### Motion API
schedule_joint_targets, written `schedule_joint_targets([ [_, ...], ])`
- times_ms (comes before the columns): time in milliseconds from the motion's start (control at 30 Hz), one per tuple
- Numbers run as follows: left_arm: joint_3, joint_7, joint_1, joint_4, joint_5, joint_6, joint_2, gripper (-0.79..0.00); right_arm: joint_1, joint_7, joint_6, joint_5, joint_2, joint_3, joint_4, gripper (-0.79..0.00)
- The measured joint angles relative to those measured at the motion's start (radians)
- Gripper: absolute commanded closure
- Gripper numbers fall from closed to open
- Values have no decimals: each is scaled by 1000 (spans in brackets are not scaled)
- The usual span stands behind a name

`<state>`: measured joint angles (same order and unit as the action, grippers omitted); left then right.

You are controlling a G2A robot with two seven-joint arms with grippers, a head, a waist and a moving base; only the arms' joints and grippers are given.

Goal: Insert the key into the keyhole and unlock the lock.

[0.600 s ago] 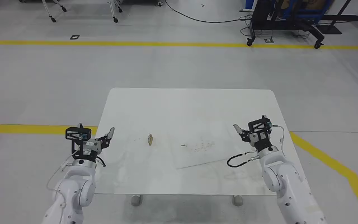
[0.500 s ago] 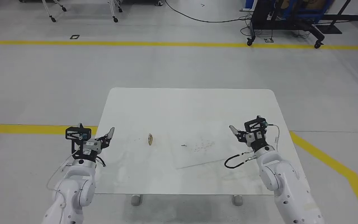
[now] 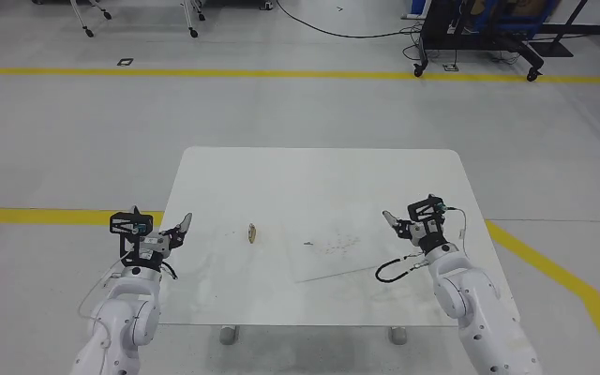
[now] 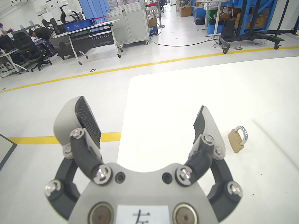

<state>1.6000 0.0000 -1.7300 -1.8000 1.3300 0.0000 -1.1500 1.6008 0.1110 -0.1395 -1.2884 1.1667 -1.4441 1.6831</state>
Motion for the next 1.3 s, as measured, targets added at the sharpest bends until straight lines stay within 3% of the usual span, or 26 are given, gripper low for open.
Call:
schedule_joint_targets([
  [400, 0, 0, 0, 0, 0, 0, 0, -785, -283, 45, -248, 92, 39, 233, -324, -785],
  [867, 0, 0, 0, 0, 0, 0, 0, -785, -420, 11, -449, 80, 63, 367, -499, -785],
  [1000, 0, 0, 0, 0, 0, 0, 0, -785, -462, 3, -519, 11, 65, 406, -528, -600],
  [1100, 0, 0, 0, 0, 0, 0, 0, -785, -498, -21, -612, -60, 62, 436, -542, -585],
  [1300, 0, 0, 0, 0, 0, 0, 0, -785, -570, -39, -737, -144, 66, 490, -588, -483],
])
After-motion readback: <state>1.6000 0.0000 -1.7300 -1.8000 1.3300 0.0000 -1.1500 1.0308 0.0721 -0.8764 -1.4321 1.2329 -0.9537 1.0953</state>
